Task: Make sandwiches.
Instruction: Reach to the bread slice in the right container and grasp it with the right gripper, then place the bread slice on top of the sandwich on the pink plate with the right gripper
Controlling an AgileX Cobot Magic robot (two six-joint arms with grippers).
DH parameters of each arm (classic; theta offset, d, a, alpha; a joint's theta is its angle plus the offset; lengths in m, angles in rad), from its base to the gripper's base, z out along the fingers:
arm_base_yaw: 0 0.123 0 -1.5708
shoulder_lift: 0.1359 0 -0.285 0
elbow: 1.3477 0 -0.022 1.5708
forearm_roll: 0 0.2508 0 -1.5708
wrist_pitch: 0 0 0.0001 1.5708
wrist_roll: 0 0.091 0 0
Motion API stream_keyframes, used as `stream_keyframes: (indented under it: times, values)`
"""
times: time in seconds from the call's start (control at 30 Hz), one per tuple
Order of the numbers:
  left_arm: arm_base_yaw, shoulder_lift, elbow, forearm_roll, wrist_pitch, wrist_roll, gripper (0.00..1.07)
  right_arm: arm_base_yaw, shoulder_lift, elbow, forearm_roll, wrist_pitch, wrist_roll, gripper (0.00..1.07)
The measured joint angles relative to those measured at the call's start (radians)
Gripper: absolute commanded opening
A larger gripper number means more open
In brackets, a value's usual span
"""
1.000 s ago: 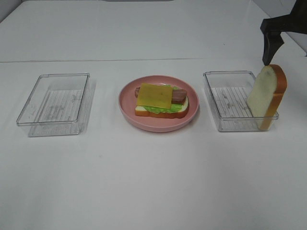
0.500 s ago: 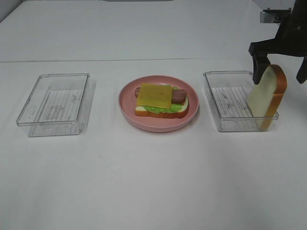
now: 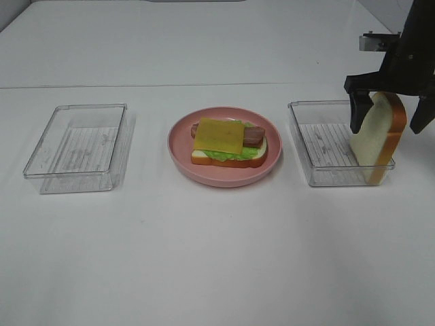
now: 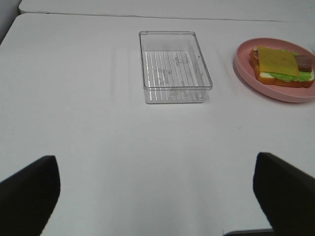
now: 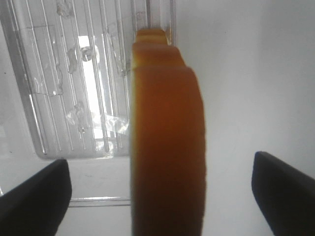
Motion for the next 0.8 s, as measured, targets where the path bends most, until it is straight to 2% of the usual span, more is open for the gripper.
stream_keyframes:
  times: [0.07,0.13,0.17,0.2,0.23,0.27,0.3,0.33,0.37,0.4,0.73,0.77,0.8]
  values:
    - [0.000,0.000,0.000,0.000,0.000,0.000,1.02,0.000,0.000,0.000,0.000,0.000,0.000,0.95]
    - [0.000,0.000,0.000,0.000,0.000,0.000,1.02,0.000,0.000,0.000,0.001,0.004,0.000,0.84]
    - [0.000,0.000,0.000,0.000,0.000,0.000,1.02,0.000,0.000,0.000,0.001,0.004,0.000,0.84]
    - [0.000,0.000,0.000,0.000,0.000,0.000,1.02,0.000,0.000,0.000,0.002,0.009,0.000,0.69]
    - [0.000,0.000,0.000,0.000,0.000,0.000,1.02,0.000,0.000,0.000,0.002,0.012,0.000,0.60]
    - [0.000,0.000,0.000,0.000,0.000,0.000,1.02,0.000,0.000,0.000,0.002,0.012,0.000,0.60]
    - [0.000,0.000,0.000,0.000,0.000,0.000,1.02,0.000,0.000,0.000,0.002,0.012,0.000,0.45]
    - [0.000,0.000,0.000,0.000,0.000,0.000,1.02,0.000,0.000,0.000,0.002,0.012,0.000,0.40]
    - [0.000,0.000,0.000,0.000,0.000,0.000,1.02,0.000,0.000,0.000,0.002,0.012,0.000,0.40]
    - [0.000,0.000,0.000,0.000,0.000,0.000,1.02,0.000,0.000,0.000,0.002,0.012,0.000,0.35]
    - [0.000,0.000,0.000,0.000,0.000,0.000,1.02,0.000,0.001,0.000,0.002,0.013,0.000,0.32]
    - [0.000,0.000,0.000,0.000,0.000,0.000,1.02,0.000,0.001,0.000,0.002,0.013,0.001,0.26]
    - [0.000,0.000,0.000,0.000,0.000,0.000,1.02,0.000,0.001,0.000,0.004,0.016,0.015,0.07]
